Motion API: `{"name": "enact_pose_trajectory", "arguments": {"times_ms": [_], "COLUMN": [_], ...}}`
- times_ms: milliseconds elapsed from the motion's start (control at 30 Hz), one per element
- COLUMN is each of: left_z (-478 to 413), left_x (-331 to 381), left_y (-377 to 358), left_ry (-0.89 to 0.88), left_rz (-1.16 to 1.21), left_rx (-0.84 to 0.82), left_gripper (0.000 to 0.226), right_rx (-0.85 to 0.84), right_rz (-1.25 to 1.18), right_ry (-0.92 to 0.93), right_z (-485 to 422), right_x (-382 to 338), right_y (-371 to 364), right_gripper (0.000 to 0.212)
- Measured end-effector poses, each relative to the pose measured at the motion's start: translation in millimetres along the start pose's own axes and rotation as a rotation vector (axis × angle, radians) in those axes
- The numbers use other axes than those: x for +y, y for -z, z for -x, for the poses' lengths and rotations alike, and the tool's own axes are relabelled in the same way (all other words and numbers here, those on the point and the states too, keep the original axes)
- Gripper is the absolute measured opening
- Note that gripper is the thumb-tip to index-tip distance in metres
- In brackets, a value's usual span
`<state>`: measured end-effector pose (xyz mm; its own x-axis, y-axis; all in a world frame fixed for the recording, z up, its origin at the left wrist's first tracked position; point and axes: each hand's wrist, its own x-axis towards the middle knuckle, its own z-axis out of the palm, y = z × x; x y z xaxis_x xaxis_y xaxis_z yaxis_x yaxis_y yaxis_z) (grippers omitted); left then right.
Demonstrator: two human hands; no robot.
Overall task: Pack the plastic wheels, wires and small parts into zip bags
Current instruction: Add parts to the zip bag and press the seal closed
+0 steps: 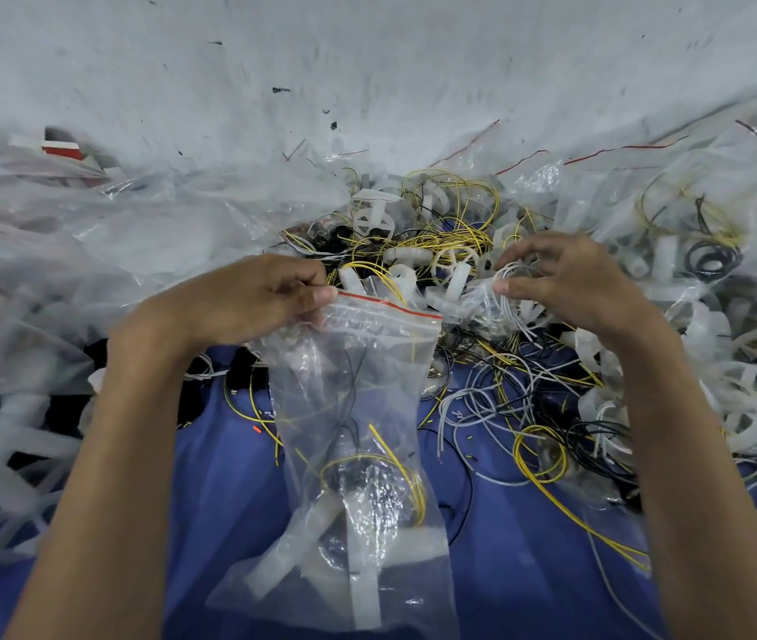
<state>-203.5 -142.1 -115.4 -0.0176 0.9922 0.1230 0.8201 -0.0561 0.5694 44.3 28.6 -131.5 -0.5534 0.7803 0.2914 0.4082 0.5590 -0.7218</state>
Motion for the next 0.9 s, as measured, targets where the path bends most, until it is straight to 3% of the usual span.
{"name": "enact_pose_trajectory", "arguments": {"times_ms": [200, 400, 667, 900], "left_z": [0, 0, 10, 20], "left_x": [4, 5, 34, 46], "left_y": [1, 1, 6, 10], "left_ry": [-0.016, -0.026, -0.168, -0.159], "left_rz": [0.005, -0.006, 0.134, 0.308], "left_rx": [0.050, 0.058, 0.115, 0.086], "left_gripper": [0.027, 0.026, 0.031, 0.021], "right_rx": [-0.018, 0.034, -0.014, -0.031], "right_rz": [-0.260, -0.541, -0.435, -0.408], "right_ry": [0.008, 0.144, 0.114, 0.155], "right_z": [4, 12, 12, 11], "right_x": [-12, -28, -25, -26], "right_y": [6, 13, 11, 12], "right_gripper": [0.016, 0.017, 0.017, 0.019]}}
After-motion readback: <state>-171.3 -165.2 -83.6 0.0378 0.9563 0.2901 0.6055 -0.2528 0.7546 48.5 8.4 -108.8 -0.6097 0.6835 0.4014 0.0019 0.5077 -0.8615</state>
